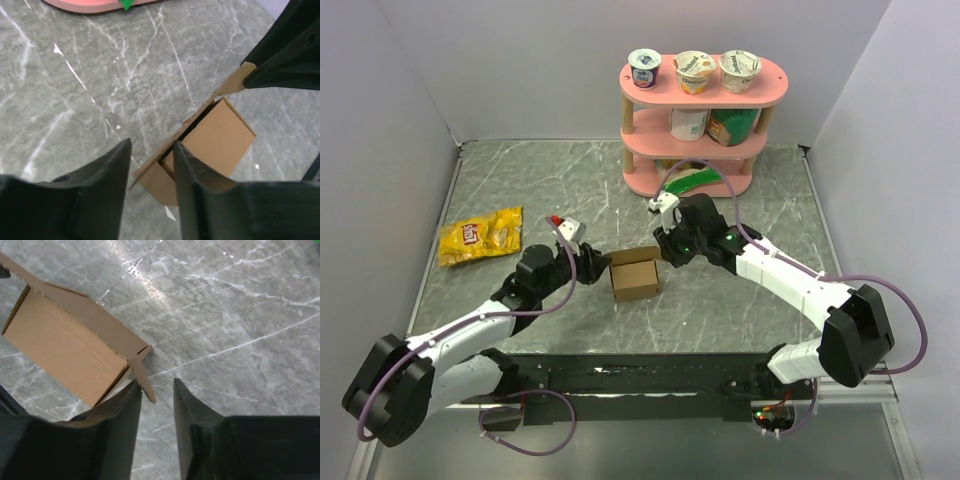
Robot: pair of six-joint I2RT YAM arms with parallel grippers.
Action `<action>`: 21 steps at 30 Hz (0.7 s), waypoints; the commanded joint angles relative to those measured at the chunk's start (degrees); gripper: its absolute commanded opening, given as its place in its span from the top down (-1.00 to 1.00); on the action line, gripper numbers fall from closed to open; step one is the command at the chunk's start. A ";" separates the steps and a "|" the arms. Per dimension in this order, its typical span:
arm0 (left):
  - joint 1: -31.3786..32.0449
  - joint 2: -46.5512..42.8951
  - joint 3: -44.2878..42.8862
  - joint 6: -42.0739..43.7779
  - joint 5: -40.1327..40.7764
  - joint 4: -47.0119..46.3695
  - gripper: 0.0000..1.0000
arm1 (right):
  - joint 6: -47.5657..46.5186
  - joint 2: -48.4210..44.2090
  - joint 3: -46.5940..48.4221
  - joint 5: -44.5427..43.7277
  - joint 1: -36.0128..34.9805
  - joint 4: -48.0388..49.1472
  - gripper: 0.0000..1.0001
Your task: Fold the paper box
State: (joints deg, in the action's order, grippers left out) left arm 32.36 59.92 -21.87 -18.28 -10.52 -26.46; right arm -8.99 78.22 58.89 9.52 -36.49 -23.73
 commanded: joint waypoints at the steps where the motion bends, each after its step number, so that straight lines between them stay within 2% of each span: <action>1: 1.91 0.55 -3.00 1.58 6.74 1.50 0.20 | 1.17 0.62 2.72 -0.20 0.28 -1.32 0.31; 3: 2.27 0.72 -3.53 1.23 7.53 2.20 0.38 | 1.96 0.89 2.98 0.32 0.28 -1.67 0.39; 6: 3.15 1.51 -4.76 0.36 9.02 3.60 0.54 | 3.10 0.62 3.16 1.20 0.19 -1.41 0.46; 14: 5.52 2.83 -6.61 0.44 12.37 5.19 0.70 | 3.54 0.27 2.02 -0.20 -0.34 1.31 0.47; 16: 5.43 2.05 -6.17 1.58 11.15 3.71 0.81 | 2.85 -0.25 1.49 0.23 0.28 2.01 0.37; 17: 5.43 1.52 -5.13 3.76 8.18 2.74 0.84 | 2.75 -1.30 1.14 0.41 0.54 2.54 0.14; 19: 5.52 0.03 -3.89 5.88 4.92 0.54 0.98 | 2.40 -2.80 0.09 3.20 2.64 4.12 -0.04; 21: 5.52 -0.68 -3.27 7.82 1.75 -0.44 0.98 | 0.65 -5.26 -1.05 6.54 4.32 5.18 -0.35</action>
State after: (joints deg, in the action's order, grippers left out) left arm 37.60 62.00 -26.22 -15.57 -2.35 -22.02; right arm -6.48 78.32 58.96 11.33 -35.24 -22.94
